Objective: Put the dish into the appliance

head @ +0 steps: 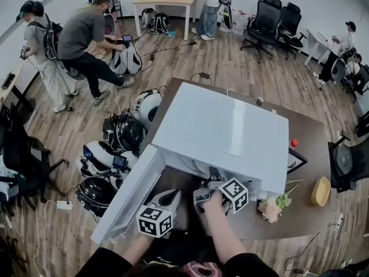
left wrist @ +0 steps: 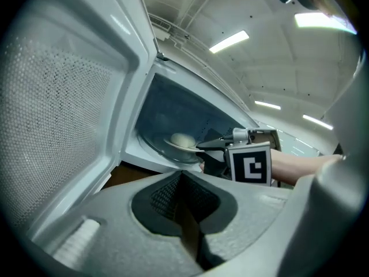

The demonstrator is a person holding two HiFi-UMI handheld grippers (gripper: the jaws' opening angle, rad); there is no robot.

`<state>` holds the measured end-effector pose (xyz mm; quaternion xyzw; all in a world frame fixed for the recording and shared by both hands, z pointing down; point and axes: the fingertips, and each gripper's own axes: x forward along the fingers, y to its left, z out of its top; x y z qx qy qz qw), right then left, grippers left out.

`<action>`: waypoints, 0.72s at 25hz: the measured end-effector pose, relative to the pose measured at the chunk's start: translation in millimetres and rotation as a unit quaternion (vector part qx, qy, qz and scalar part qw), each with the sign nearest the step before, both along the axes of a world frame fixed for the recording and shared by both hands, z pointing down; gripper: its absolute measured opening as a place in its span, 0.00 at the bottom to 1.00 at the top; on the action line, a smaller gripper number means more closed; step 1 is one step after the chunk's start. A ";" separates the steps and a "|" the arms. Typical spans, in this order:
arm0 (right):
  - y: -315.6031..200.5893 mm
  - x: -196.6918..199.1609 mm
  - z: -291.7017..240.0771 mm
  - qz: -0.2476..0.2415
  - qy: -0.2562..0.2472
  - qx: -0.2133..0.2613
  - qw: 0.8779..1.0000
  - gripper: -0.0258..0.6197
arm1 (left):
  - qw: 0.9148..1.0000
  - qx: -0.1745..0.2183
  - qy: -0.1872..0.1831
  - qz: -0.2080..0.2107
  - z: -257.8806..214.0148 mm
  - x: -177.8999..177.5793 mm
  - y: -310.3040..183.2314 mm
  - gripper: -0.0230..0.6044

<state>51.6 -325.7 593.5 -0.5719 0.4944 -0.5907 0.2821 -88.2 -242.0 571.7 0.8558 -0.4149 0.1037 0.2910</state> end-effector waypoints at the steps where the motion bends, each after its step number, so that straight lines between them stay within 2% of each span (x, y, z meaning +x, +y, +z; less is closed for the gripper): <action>1: -1.7 -1.2 -1.1 0.001 0.001 0.002 1.000 0.15 | 1.000 -0.001 0.003 0.002 -0.4 -0.2 0.4 0.05; 12: -17.2 -0.8 2.0 -0.021 0.042 0.011 0.999 0.15 | 1.000 0.003 -0.006 -0.012 0.3 -3.3 5.1 0.05; 18: -22.0 -9.5 10.6 -0.060 0.057 0.000 0.997 0.14 | 1.000 0.002 -0.011 -0.017 1.1 -5.2 10.3 0.05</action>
